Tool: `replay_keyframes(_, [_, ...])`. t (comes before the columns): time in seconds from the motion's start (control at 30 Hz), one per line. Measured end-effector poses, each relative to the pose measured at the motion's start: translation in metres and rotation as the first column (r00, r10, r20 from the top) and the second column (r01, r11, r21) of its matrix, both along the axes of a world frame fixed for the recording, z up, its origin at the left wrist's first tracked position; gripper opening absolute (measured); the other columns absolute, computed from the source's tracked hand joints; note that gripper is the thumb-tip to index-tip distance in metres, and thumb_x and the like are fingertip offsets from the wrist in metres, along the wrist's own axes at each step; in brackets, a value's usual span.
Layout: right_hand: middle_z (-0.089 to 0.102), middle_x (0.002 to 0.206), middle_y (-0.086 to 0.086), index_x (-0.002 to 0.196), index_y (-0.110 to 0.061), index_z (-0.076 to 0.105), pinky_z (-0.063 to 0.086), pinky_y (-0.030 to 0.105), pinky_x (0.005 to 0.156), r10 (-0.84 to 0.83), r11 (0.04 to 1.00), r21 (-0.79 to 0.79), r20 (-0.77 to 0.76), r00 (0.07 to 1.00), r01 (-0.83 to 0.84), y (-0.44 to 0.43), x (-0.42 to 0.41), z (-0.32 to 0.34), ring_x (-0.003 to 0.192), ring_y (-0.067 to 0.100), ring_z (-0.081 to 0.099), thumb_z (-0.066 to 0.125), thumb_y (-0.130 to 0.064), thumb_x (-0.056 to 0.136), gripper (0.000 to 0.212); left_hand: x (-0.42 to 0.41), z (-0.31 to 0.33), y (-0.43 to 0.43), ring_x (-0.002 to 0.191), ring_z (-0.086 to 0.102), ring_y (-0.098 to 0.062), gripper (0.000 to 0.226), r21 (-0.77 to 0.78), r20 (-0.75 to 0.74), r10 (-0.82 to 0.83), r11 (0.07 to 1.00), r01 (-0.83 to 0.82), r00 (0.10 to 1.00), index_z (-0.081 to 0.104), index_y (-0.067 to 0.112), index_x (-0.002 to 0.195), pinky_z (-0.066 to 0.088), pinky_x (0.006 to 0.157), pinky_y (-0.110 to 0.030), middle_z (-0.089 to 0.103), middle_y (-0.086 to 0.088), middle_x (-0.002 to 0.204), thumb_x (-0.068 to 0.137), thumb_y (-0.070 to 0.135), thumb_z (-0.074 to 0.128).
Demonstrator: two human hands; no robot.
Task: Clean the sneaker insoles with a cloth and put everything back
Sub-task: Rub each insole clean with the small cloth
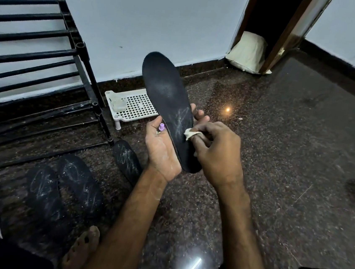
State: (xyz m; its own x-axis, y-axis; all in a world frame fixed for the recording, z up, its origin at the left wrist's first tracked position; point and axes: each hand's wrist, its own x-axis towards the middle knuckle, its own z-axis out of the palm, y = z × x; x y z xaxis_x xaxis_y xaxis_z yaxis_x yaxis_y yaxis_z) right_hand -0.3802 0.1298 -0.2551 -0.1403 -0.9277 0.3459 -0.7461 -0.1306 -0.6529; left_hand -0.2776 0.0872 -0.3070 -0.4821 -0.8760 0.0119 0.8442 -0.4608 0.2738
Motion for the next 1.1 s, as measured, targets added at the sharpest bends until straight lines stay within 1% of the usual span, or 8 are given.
replay_keyframes(0.07, [0.065, 0.091, -0.002, 0.092, -0.012, 0.075, 0.052, 0.030, 0.083, -0.037, 0.999, 0.026, -0.030, 0.999, 0.038, 0.003, -0.002, -0.001, 0.084, 0.012, 0.062, 0.072, -0.009, 0.081, 0.011, 0.001, -0.001, 0.000, 0.139, 0.038, -0.037, 0.068, -0.002, -0.009, 0.022, 1.000, -0.022, 1.000, 0.041, 0.002, 0.141, 0.021, 0.121, -0.049, 0.047, -0.020, 0.134, 0.094, 0.049, 0.028])
replay_keyframes(0.23, [0.067, 0.094, -0.002, 0.091, -0.013, 0.076, 0.050, 0.025, 0.089, 0.125, 0.988, 0.098, -0.060, 0.990, -0.119, 0.005, 0.016, 0.002, 0.089, 0.010, 0.061, 0.068, -0.008, 0.081, 0.013, -0.005, 0.000, 0.003, 0.136, 0.044, -0.041, 0.071, 0.019, 0.025, 0.077, 0.997, -0.077, 0.997, 0.040, 0.001, 0.143, 0.035, 0.115, -0.047, 0.050, -0.025, 0.133, 0.093, 0.049, 0.025])
replay_keyframes(0.4, [0.063, 0.094, -0.002, 0.096, -0.010, 0.074, 0.051, 0.031, 0.090, -0.085, 0.992, 0.086, -0.104, 0.991, 0.094, -0.002, 0.004, 0.001, 0.086, 0.013, 0.058, 0.068, -0.011, 0.084, 0.014, -0.003, 0.004, 0.001, 0.129, 0.049, -0.039, 0.066, 0.032, 0.022, 0.091, 0.995, -0.092, 0.996, 0.043, 0.003, 0.136, 0.032, 0.116, -0.050, 0.052, -0.021, 0.128, 0.090, 0.050, 0.035])
replay_keyframes(0.57, [0.069, 0.093, 0.001, 0.091, -0.012, 0.076, 0.051, 0.031, 0.089, 0.087, 0.989, 0.124, -0.066, 0.994, -0.079, 0.004, 0.019, 0.002, 0.088, 0.015, 0.063, 0.067, -0.010, 0.080, 0.014, -0.008, -0.001, 0.003, 0.123, 0.054, -0.037, 0.072, 0.069, 0.117, 0.103, 0.991, -0.112, 0.988, 0.046, 0.001, 0.133, 0.044, 0.109, -0.045, 0.061, -0.018, 0.114, 0.095, 0.061, 0.029])
replay_keyframes(0.73, [0.065, 0.092, 0.001, 0.092, -0.013, 0.075, 0.051, 0.032, 0.084, -0.109, 0.978, 0.168, -0.107, 0.988, 0.127, -0.006, 0.005, 0.000, 0.086, 0.019, 0.062, 0.066, -0.013, 0.083, 0.012, -0.005, 0.003, 0.001, 0.114, 0.058, -0.033, 0.067, 0.093, 0.077, 0.100, 0.990, -0.107, 0.992, 0.044, 0.005, 0.130, 0.043, 0.109, -0.047, 0.061, -0.015, 0.107, 0.096, 0.062, 0.032])
replay_keyframes(0.9, [0.072, 0.087, -0.004, 0.085, -0.017, 0.077, 0.052, 0.023, 0.080, 0.109, 0.964, 0.242, 0.011, 0.994, -0.109, 0.007, 0.016, 0.009, 0.080, 0.009, 0.065, 0.070, -0.012, 0.080, 0.011, -0.008, 0.002, 0.002, 0.110, 0.064, -0.034, 0.076, 0.138, 0.157, 0.162, 0.973, -0.184, 0.974, 0.044, 0.000, 0.138, 0.049, 0.103, -0.045, 0.065, -0.016, 0.103, 0.097, 0.063, 0.031])
replay_keyframes(1.0, [0.070, 0.092, -0.001, 0.090, -0.017, 0.077, 0.052, 0.030, 0.086, -0.017, 0.984, 0.175, -0.020, 1.000, 0.020, -0.008, 0.011, 0.002, 0.086, 0.013, 0.064, 0.068, -0.013, 0.083, 0.011, -0.006, 0.003, 0.002, 0.117, 0.058, -0.033, 0.070, 0.129, 0.107, 0.115, 0.983, -0.128, 0.988, 0.044, 0.006, 0.132, 0.049, 0.103, -0.044, 0.062, -0.014, 0.107, 0.096, 0.065, 0.032])
replay_keyframes(1.1, [0.069, 0.085, -0.002, 0.086, -0.017, 0.075, 0.055, 0.036, 0.079, -0.073, 0.965, 0.247, -0.048, 0.996, 0.083, -0.007, -0.001, -0.004, 0.079, 0.013, 0.065, 0.071, -0.016, 0.083, 0.005, -0.004, 0.004, 0.001, 0.124, 0.054, -0.034, 0.074, 0.117, 0.105, 0.140, 0.981, -0.152, 0.985, 0.043, 0.004, 0.136, 0.053, 0.096, -0.045, 0.062, -0.015, 0.108, 0.097, 0.066, 0.032])
